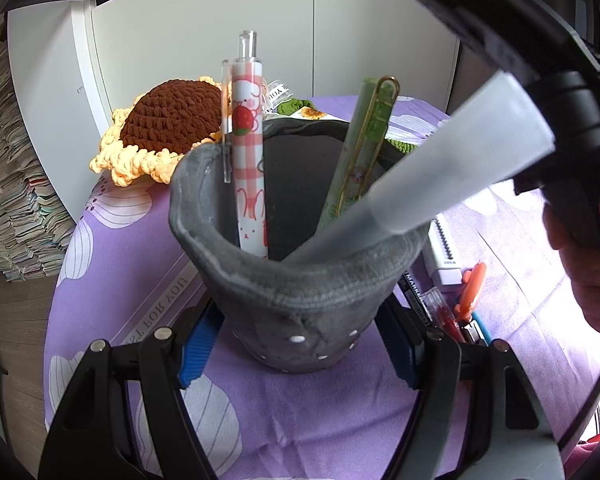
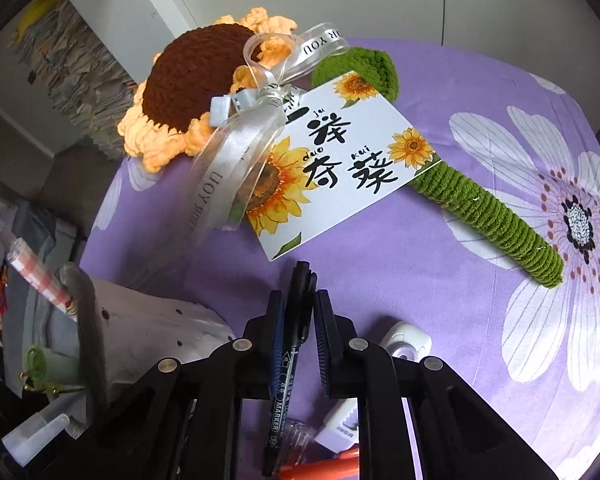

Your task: Organize stationery

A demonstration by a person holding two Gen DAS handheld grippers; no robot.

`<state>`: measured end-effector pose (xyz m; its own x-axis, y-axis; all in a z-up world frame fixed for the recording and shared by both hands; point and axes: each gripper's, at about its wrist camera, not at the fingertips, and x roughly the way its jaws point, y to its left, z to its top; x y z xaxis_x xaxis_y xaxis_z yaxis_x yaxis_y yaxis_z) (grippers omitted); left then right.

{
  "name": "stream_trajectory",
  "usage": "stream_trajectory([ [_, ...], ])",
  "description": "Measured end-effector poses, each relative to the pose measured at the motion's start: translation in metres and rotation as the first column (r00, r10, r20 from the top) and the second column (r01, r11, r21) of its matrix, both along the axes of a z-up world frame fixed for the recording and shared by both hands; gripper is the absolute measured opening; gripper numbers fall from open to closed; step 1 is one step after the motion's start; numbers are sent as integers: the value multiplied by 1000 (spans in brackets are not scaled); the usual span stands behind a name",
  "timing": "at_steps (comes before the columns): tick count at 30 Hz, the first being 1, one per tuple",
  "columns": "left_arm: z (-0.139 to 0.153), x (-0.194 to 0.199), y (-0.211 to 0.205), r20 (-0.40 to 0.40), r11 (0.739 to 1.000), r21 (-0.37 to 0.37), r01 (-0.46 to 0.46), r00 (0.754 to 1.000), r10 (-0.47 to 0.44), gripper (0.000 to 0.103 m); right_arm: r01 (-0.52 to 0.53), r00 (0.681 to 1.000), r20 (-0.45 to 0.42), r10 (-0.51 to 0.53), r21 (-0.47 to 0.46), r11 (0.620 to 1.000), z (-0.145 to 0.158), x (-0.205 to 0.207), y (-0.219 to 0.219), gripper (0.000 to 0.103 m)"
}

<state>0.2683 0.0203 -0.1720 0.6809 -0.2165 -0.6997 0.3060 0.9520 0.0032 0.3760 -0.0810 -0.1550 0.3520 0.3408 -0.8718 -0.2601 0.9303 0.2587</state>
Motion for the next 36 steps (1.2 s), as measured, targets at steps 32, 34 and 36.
stream_trajectory([
  [32,0,0,0,0,1000,1,0,1000,0,73,-59,827,562,36,23,998,168,-90,7,15],
  [34,0,-1,0,0,1000,1,0,1000,0,73,-76,823,566,34,51,996,170,-90,8,15],
  [36,0,-1,0,0,1000,1,0,1000,0,73,-95,821,569,38,71,993,171,-90,9,15],
])
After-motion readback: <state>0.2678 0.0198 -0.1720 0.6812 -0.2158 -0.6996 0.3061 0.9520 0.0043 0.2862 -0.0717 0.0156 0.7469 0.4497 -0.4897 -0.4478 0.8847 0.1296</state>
